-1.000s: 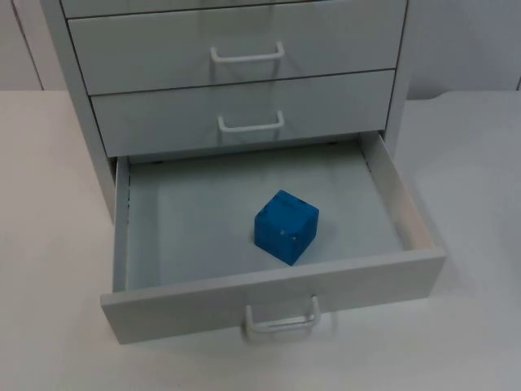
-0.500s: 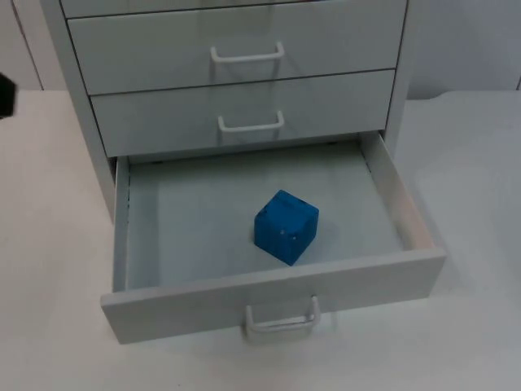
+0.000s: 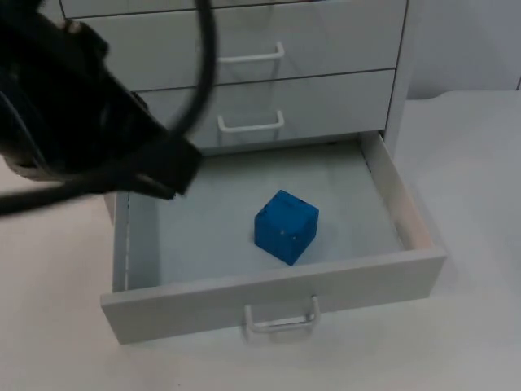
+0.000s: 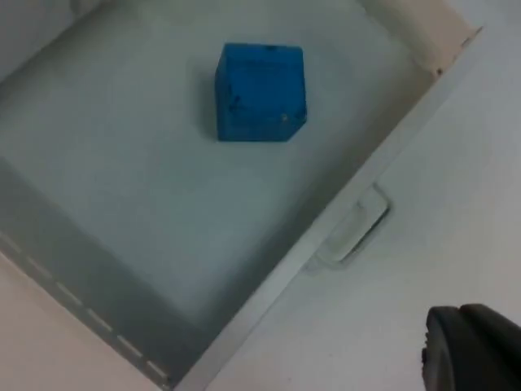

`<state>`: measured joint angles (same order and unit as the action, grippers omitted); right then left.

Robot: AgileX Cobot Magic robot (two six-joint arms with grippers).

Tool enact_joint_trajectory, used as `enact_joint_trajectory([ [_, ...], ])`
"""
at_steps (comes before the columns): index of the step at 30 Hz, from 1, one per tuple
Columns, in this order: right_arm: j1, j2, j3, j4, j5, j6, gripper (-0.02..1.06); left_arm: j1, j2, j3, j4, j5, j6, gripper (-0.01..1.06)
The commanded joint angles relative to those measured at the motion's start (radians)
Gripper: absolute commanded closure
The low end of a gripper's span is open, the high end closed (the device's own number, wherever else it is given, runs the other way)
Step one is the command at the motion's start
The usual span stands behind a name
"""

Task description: Open the drawer with the left hand, place the block into the drawer with the right hand, then close the drawer with the left hand.

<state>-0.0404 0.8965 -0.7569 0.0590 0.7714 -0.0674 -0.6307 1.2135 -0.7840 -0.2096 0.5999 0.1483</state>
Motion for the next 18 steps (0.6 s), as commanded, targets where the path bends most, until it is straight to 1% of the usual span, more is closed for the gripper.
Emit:
enact_joint_trajectory([
  [1,0.005,-0.005,0.001,-0.002,-0.009,-0.009,-0.01,-0.088,0.033,-0.033,0.21,0.018,-0.186,1.05],
  [4,0.005,-0.005,0.003,-0.002,-0.01,-0.009,-0.01,-0.202,0.092,-0.059,0.455,0.059,-0.321,1.05],
  [5,0.005,-0.005,0.003,-0.002,-0.01,-0.009,-0.01,-0.202,0.092,-0.059,0.455,0.059,-0.321,1.05],
  [6,0.005,-0.005,0.003,-0.002,-0.01,-0.009,-0.01,-0.244,0.114,-0.062,0.558,0.067,-0.357,1.05],
  [9,0.005,-0.005,0.003,-0.002,-0.01,-0.009,-0.01,-0.357,0.184,-0.062,0.751,0.095,-0.484,1.05],
  [10,0.005,-0.005,0.003,-0.002,-0.01,-0.009,-0.01,-0.357,0.184,-0.062,0.751,0.095,-0.484,1.05],
  [11,0.005,-0.005,0.003,-0.002,-0.01,-0.009,-0.01,-0.404,0.229,-0.062,0.844,0.108,-0.56,1.05],
  [14,0.005,-0.005,0.003,-0.002,-0.01,-0.009,-0.01,-0.471,0.313,-0.062,0.952,0.118,-0.635,1.05],
  [15,0.005,-0.005,0.003,-0.002,-0.01,-0.009,-0.01,-0.471,0.313,-0.062,0.952,0.118,-0.635,1.05],
  [18,0.005,-0.005,0.003,-0.002,-0.01,-0.009,-0.01,-0.518,0.406,-0.062,1.077,0.118,-0.721,1.05],
])
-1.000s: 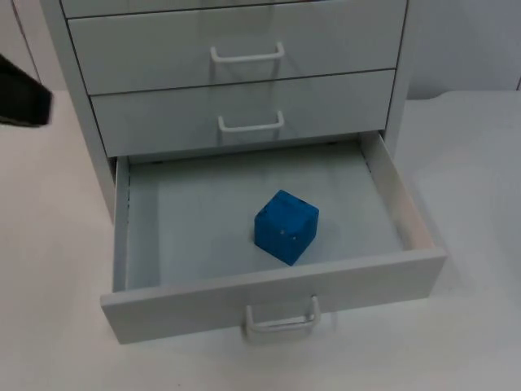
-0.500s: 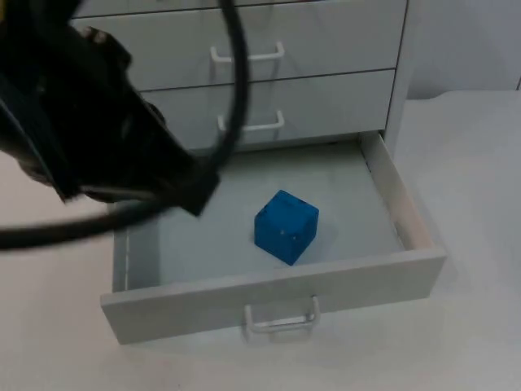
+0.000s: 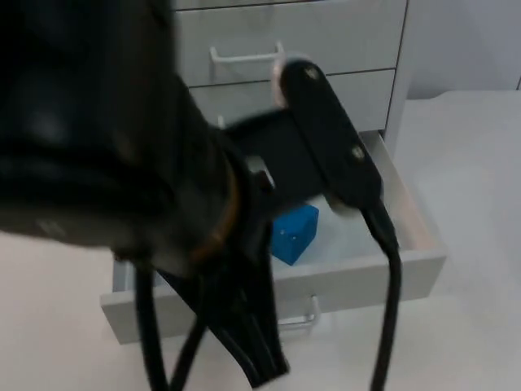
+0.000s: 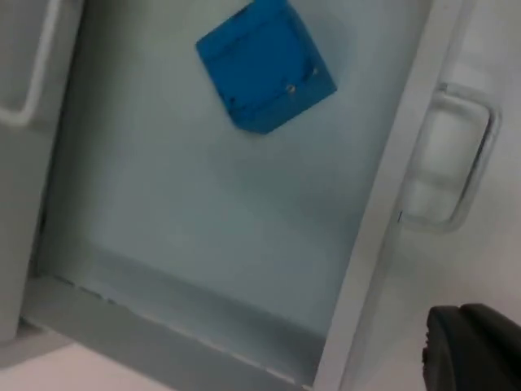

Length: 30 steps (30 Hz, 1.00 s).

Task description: Open the drawer with the left hand, place the block into the drawer with the right hand, then close the drawer with the left hand.

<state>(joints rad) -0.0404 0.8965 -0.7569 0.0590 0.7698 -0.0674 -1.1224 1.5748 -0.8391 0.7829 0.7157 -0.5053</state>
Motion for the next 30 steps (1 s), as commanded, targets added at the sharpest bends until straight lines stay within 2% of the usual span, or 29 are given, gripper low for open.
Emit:
enact_joint_trajectory([
  [1,0.005,-0.005,0.003,-0.002,-0.008,-0.009,-0.01,-0.04,0.075,-0.007,0.144,0.004,-0.105,1.05],
  [5,0.005,-0.005,0.003,-0.002,-0.008,-0.009,-0.01,-0.063,0.153,-0.007,0.237,0.007,-0.198,1.05],
  [11,0.005,-0.005,0.003,-0.002,-0.01,-0.009,-0.01,-0.065,0.269,-0.007,0.335,0.011,-0.261,1.05],
  [17,0.005,-0.005,0.003,-0.002,-0.01,-0.009,-0.01,-0.063,0.32,-0.007,0.391,-0.029,-0.316,1.05],
  [24,0.005,-0.005,0.003,-0.004,-0.01,-0.009,-0.01,-0.063,0.387,-0.007,0.598,-0.012,-0.48,1.05],
  [30,0.005,-0.005,0.003,-0.004,-0.012,-0.009,-0.01,-0.063,0.435,-0.007,0.666,-0.007,-0.54,1.05],
])
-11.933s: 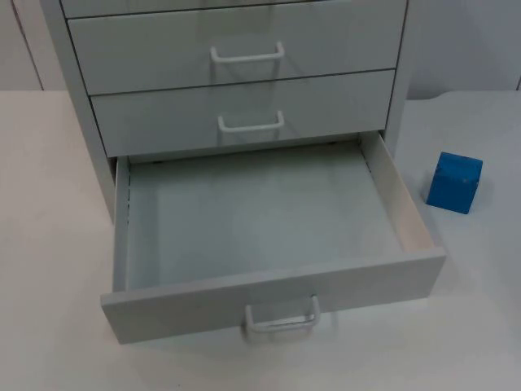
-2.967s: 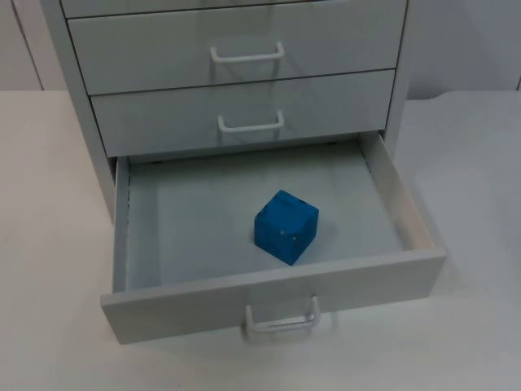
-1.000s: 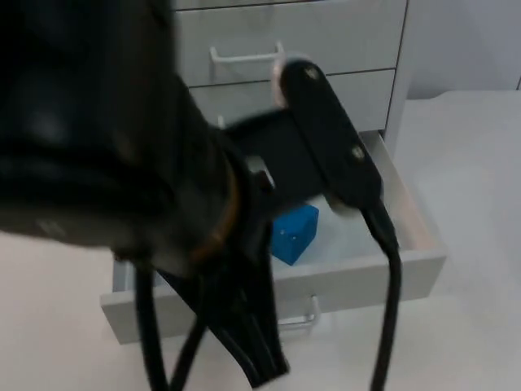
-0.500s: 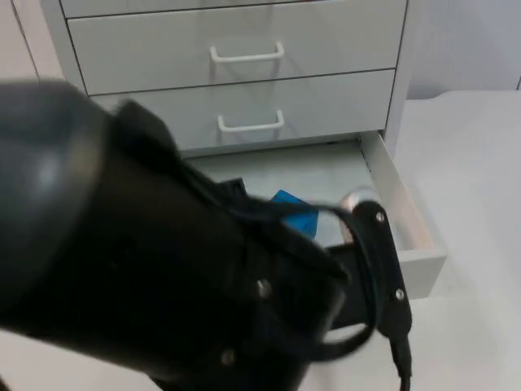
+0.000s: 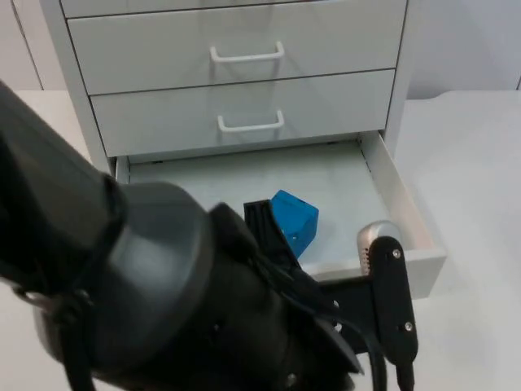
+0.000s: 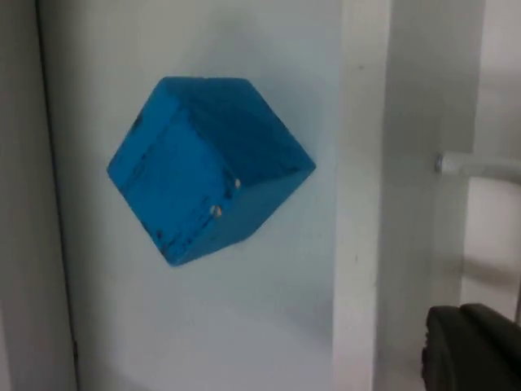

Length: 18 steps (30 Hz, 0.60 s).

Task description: Open the drawer with the left hand, place the block into the drawer with the right hand, then close the drawer with the left hand.

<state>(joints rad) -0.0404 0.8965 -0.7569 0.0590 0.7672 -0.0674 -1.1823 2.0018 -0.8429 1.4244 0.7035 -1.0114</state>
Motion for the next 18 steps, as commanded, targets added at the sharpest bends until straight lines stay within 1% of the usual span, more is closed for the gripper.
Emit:
enact_joint_trajectory([
  [1,0.005,-0.005,0.003,-0.004,-0.013,-0.009,-0.01,0.004,0.012,-0.003,0.046,0.007,-0.053,1.05],
  [4,0.005,-0.005,0.003,-0.004,-0.013,-0.009,-0.01,0.017,0.021,-0.003,0.075,0.005,-0.083,1.05],
  [7,0.005,-0.005,0.003,-0.004,-0.013,-0.009,-0.01,0.068,0.025,-0.003,0.111,0.008,-0.123,1.05],
  [8,0.005,-0.005,0.003,-0.004,-0.013,-0.009,-0.01,0.068,0.025,-0.003,0.111,0.008,-0.123,1.05],
  [9,0.005,-0.005,0.003,-0.004,-0.016,-0.009,-0.01,0.098,0.025,-0.003,0.123,0.014,-0.125,1.05],
  [12,0.005,-0.005,0.003,-0.002,-0.02,-0.009,-0.01,0.136,0.025,-0.003,0.198,0.065,-0.174,1.05],
  [13,0.005,-0.005,0.003,-0.002,-0.02,-0.009,-0.01,0.136,0.025,-0.003,0.198,0.065,-0.174,1.05],
  [16,0.005,-0.005,0.003,-0.002,-0.023,-0.009,-0.01,0.139,0.025,-0.003,0.272,0.122,-0.2,1.05],
  [18,0.005,-0.005,0.003,-0.002,-0.023,-0.009,-0.01,0.139,0.025,-0.003,0.308,0.125,-0.213,1.05],
])
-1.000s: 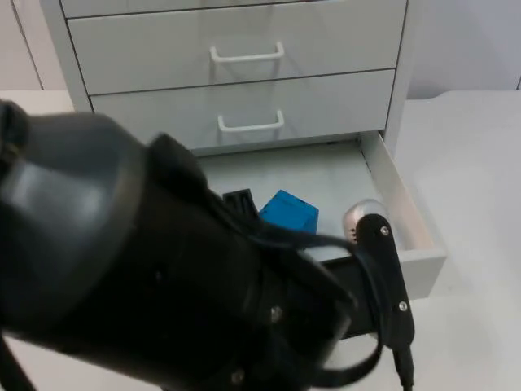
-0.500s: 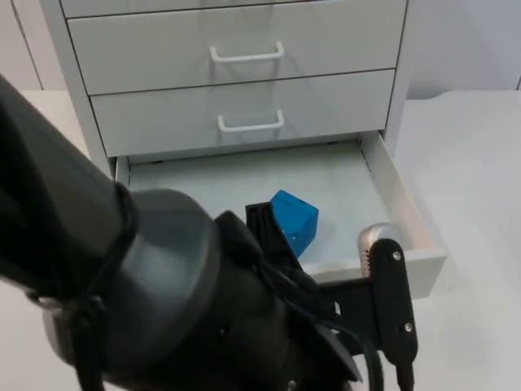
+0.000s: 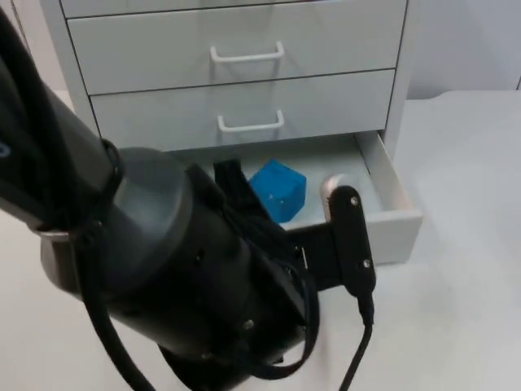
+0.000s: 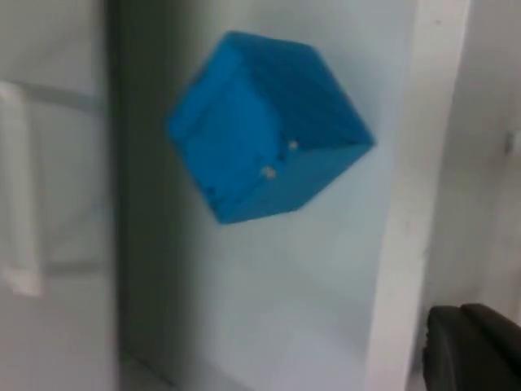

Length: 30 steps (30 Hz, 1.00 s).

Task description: Open the drawer with the left hand, place the block into the drawer with the right hand, then close the drawer with the left hand.

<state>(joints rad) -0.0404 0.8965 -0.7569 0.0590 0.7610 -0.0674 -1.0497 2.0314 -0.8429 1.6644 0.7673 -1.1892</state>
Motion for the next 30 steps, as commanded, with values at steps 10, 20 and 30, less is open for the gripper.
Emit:
enact_joint_trajectory([
  [10,0.005,-0.005,0.003,0.003,-0.027,-0.009,-0.01,0.122,-0.005,-0.011,0.08,0.052,-0.097,1.05],
  [20,0.005,-0.005,0.004,0.003,-0.052,-0.009,-0.01,0.277,0.061,-0.114,0.08,0.009,-0.091,1.05],
  [30,0.005,-0.005,0.004,0.003,-0.057,-0.009,-0.01,0.37,0.121,-0.195,0.08,0.001,-0.091,1.05],
])
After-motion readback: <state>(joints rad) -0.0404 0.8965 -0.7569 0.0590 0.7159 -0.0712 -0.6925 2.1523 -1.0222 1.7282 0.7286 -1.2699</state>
